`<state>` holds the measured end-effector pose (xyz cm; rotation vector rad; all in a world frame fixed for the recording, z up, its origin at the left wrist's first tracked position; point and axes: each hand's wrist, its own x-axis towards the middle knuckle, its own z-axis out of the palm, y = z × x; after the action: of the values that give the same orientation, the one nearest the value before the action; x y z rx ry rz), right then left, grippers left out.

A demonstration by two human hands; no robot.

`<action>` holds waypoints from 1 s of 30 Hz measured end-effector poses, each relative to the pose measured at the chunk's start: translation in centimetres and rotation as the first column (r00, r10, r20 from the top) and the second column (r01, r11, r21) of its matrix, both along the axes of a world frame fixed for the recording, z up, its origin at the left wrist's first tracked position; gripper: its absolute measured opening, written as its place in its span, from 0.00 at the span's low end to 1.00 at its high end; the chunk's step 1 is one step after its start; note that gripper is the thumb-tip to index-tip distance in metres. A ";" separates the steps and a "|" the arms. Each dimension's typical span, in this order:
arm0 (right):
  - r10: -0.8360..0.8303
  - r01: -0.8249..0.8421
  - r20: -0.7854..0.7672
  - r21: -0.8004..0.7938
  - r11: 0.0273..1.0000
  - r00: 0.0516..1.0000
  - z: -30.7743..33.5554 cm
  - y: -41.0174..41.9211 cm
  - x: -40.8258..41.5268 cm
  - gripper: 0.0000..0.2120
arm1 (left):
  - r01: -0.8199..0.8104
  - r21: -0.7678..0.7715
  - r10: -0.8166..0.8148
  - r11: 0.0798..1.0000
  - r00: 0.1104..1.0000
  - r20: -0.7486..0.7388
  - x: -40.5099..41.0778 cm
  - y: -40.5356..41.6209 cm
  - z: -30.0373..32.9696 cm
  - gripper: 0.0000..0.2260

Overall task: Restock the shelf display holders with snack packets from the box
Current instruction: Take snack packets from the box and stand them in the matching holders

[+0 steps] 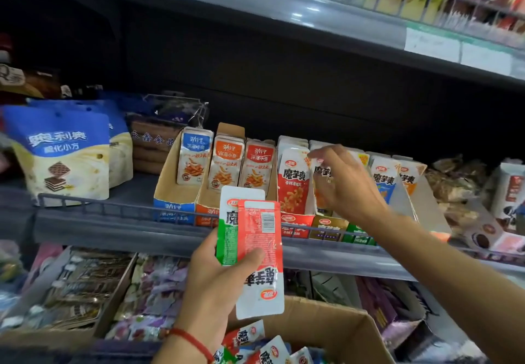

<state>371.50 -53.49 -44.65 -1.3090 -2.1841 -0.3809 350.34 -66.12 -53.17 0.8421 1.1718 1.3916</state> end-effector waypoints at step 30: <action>-0.426 -0.629 -0.900 -0.383 0.676 0.090 -11.1 -12.4 3.1 0.11 | 0.629 0.481 0.414 0.610 0.264 -0.871 4.7 -1.6 -6.1 0.17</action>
<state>374.61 -65.88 -55.73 -1.0558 -0.9915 1.3836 355.08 -67.77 -59.28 2.7824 1.1940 1.1227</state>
